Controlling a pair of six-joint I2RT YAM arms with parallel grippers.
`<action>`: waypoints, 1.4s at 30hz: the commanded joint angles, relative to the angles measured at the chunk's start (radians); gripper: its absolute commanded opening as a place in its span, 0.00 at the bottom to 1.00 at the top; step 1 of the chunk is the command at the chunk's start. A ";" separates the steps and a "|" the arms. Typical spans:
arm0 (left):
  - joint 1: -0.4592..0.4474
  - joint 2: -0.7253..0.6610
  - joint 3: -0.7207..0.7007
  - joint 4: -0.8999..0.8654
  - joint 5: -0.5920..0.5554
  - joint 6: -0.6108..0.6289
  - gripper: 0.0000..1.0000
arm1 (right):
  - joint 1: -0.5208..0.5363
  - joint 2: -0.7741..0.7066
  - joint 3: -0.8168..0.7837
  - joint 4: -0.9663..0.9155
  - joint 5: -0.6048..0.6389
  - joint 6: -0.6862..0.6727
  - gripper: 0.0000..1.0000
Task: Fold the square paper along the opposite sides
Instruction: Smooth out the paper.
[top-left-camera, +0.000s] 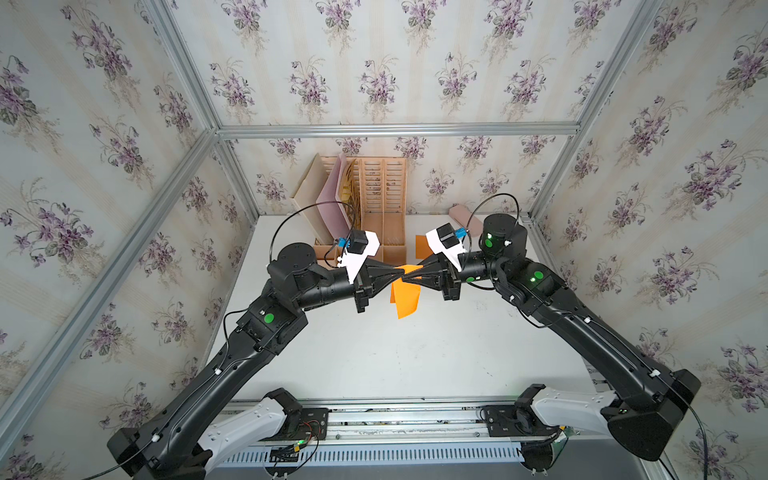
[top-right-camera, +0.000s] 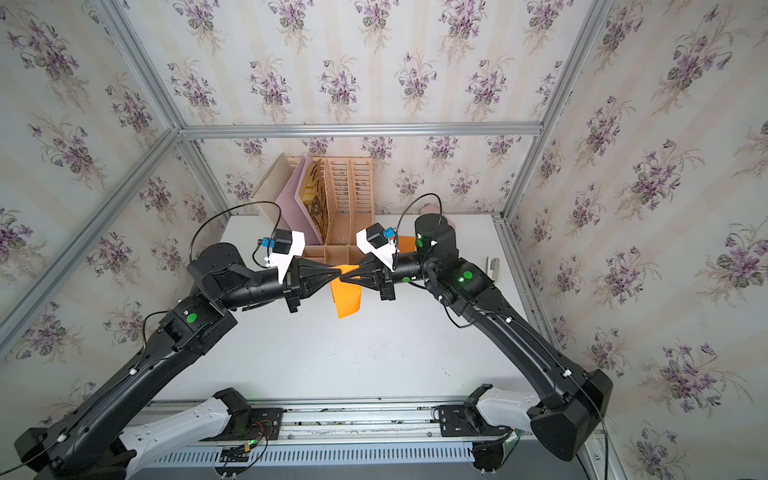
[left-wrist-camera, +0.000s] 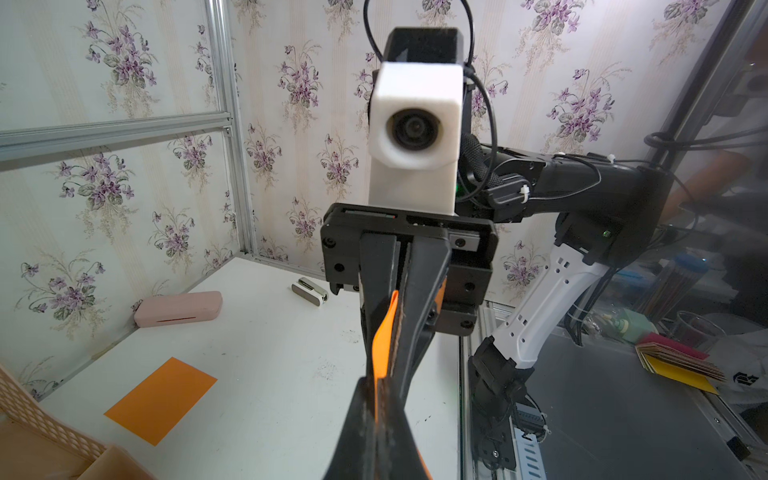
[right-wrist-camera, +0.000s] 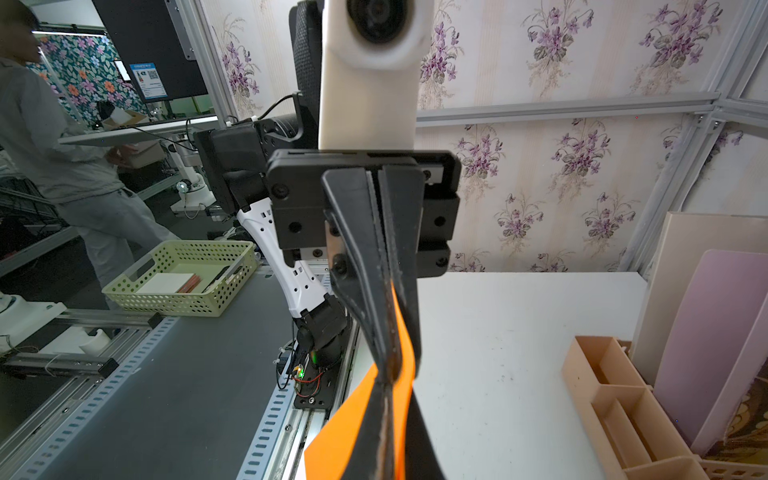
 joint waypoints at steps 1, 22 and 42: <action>0.001 -0.005 0.008 -0.017 -0.017 0.015 0.00 | 0.000 -0.008 0.000 0.007 -0.005 -0.008 0.16; 0.001 -0.021 0.004 -0.026 0.004 0.020 0.00 | 0.000 -0.003 -0.002 -0.002 0.002 -0.017 0.00; 0.001 -0.031 0.006 -0.028 -0.007 0.017 0.00 | 0.000 0.003 -0.032 0.013 -0.024 -0.006 0.35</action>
